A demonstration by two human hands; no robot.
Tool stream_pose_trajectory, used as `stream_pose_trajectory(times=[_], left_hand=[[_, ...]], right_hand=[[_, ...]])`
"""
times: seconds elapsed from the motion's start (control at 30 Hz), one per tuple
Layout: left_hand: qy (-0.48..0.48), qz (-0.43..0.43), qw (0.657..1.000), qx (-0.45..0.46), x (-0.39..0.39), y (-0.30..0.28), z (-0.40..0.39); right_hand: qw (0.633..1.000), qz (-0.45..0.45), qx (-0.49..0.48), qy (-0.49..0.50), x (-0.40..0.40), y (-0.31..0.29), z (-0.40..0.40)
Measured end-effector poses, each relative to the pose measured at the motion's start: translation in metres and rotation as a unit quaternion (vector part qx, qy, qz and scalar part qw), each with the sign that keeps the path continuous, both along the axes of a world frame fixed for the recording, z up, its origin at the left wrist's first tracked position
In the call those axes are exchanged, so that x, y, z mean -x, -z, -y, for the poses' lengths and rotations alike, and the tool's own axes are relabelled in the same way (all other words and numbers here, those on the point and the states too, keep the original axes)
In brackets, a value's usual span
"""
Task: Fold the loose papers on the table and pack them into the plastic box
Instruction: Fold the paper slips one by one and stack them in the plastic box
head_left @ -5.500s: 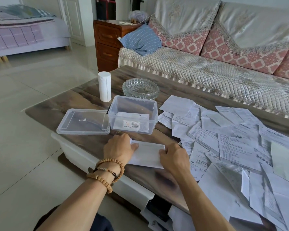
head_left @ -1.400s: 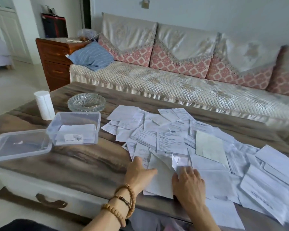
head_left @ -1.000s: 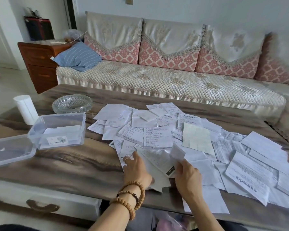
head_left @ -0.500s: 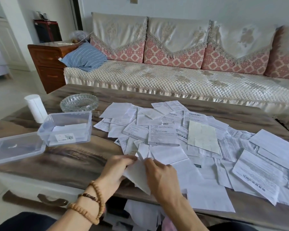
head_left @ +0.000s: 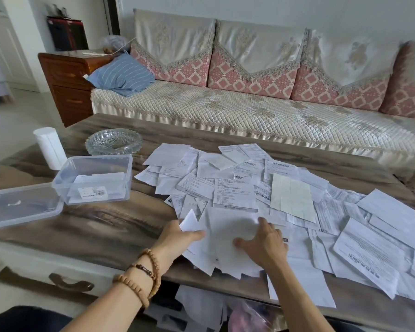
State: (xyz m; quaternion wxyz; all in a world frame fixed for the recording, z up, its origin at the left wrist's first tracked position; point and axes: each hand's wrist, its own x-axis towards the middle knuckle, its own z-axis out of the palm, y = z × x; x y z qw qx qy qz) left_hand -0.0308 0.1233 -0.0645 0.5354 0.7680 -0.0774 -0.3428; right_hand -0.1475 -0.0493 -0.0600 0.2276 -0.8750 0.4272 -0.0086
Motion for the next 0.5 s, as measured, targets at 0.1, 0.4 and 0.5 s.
stream_pose_trajectory(times=[0.1, 0.4, 0.5], left_hand=[[0.025, -0.006, 1.000, 0.012, 0.001, -0.009, 0.015], [-0.081, 0.026, 0.990, 0.114, 0.001, -0.027, -0.013], [-0.072, -0.002, 0.989, 0.130, -0.013, -0.036, -0.046]], right_hand=[[0.999, 0.046, 0.015, -0.026, -0.001, 0.008, -0.012], [0.932, 0.305, -0.181, 0.070, 0.002, -0.003, -0.041], [0.879, 0.344, -0.329, 0.037, -0.010, -0.018, -0.069]])
